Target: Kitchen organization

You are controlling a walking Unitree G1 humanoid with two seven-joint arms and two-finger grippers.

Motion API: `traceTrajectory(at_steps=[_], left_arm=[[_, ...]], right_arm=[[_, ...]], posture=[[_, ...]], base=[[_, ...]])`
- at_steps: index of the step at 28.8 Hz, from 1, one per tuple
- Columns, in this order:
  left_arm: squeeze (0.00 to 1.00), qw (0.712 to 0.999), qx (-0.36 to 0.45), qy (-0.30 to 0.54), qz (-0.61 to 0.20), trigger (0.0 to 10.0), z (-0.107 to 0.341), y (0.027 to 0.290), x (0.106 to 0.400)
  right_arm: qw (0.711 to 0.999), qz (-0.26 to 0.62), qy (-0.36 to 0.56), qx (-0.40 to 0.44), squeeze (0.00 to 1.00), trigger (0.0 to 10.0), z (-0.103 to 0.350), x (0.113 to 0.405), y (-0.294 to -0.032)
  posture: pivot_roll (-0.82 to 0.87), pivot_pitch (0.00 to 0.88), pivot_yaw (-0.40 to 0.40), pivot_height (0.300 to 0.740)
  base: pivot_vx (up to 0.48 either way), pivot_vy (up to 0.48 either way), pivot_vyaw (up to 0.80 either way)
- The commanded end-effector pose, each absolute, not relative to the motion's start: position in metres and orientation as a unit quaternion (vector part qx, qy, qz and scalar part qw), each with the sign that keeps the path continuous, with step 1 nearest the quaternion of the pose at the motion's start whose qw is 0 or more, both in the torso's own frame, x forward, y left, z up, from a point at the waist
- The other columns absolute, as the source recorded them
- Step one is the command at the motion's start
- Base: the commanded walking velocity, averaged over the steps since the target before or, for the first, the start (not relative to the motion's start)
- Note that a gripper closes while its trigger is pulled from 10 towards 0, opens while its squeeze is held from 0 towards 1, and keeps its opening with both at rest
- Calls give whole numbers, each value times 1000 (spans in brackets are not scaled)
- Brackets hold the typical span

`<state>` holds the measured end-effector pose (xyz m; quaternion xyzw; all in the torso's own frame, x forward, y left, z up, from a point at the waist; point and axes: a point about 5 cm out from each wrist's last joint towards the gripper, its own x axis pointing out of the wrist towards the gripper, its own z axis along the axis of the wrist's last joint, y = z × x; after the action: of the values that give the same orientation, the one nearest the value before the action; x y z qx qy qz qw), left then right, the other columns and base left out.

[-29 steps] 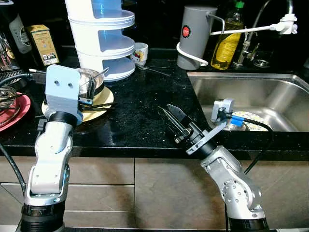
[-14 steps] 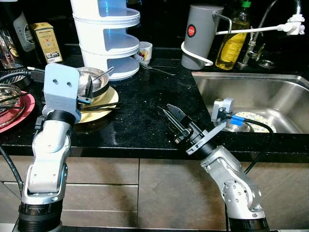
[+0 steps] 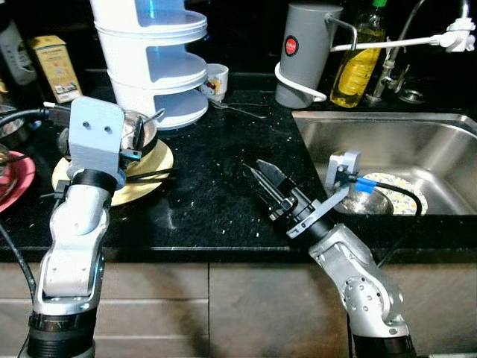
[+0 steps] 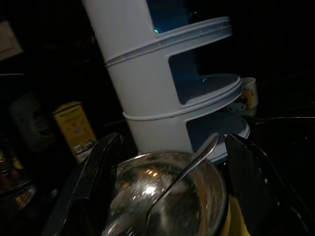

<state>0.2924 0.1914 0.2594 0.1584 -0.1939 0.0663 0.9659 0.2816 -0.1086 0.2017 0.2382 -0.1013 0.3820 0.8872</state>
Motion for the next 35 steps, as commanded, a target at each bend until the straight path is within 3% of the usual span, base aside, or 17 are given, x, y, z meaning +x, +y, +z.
traceTrajectory(at_steps=[1,14,27,31,35], left_arm=[[0,966,165,-189,61,10000,258,191,294],[0,964,163,-209,32,10000,263,180,294],[0,970,164,-177,3,10000,254,182,303],[0,962,229,-148,1,10000,250,198,321],[0,959,245,-141,-2,10000,251,201,328]], right_arm=[[888,381,-100,237,0,10000,201,282,-109],[888,381,-100,238,0,10000,201,282,-109],[888,380,-99,237,0,10000,201,282,-109],[889,380,-98,235,0,10000,201,283,-110],[890,380,-98,234,0,10000,201,282,-110]], posture=[[-48,0,-45,740],[-46,0,-47,740],[-48,0,-47,740],[-54,0,-51,740],[-57,0,-51,740]], base=[[360,0,0],[53,0,0],[0,0,0],[0,0,0],[0,0,0]])
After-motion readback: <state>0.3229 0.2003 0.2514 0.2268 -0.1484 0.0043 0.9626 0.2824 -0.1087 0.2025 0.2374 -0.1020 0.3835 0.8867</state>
